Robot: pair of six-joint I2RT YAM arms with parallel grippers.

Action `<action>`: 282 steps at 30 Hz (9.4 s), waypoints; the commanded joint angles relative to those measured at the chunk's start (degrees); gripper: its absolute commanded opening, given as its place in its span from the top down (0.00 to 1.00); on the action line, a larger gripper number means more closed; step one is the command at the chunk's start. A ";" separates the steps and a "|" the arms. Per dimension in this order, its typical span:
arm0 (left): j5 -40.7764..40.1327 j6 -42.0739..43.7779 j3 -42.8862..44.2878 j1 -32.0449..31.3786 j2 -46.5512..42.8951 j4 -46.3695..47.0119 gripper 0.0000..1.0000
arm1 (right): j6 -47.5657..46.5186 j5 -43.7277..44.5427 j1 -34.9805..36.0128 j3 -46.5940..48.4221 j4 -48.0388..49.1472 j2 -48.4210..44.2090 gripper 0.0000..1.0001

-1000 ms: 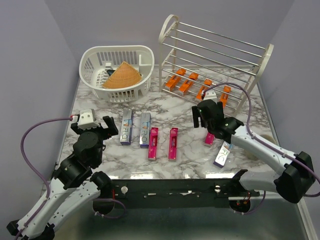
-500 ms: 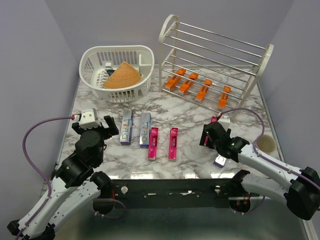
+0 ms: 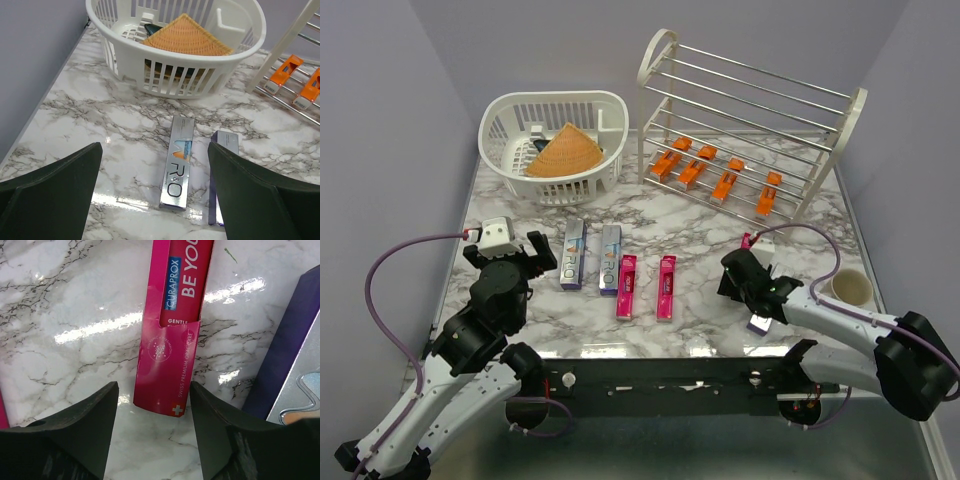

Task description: Place and organize the toothpastes onto the shelf

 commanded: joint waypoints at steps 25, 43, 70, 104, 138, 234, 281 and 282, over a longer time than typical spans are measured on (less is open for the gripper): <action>1.40 0.19 -0.48 0.92 -0.24 0.15 0.01 | -4.74 8.16 10.43 12.95 -6.85 5.68 0.60; 1.83 0.19 -0.56 1.10 -0.59 0.15 0.01 | -24.70 11.23 4.39 39.32 -14.85 1.27 0.60; 2.36 0.46 -0.83 1.19 -0.41 0.59 0.01 | -35.70 7.27 -21.46 39.77 6.33 14.10 0.59; 3.15 0.63 -0.92 1.36 -0.41 0.59 0.01 | -30.52 14.83 -23.05 37.13 8.62 16.04 0.59; 3.15 0.63 -0.92 1.80 -0.32 0.67 0.01 | -28.49 -9.78 -10.32 27.56 3.78 -2.77 0.10; 3.86 0.11 -0.92 3.30 0.20 0.32 0.01 | -23.55 27.23 12.20 38.71 5.27 13.57 0.56; 6.58 0.63 -1.36 4.79 1.87 1.64 0.01 | -23.13 17.29 -12.42 53.74 11.08 34.58 0.53; 6.67 0.63 -1.36 4.79 1.87 1.64 0.01 | -22.70 17.64 -12.42 53.48 11.08 34.58 0.55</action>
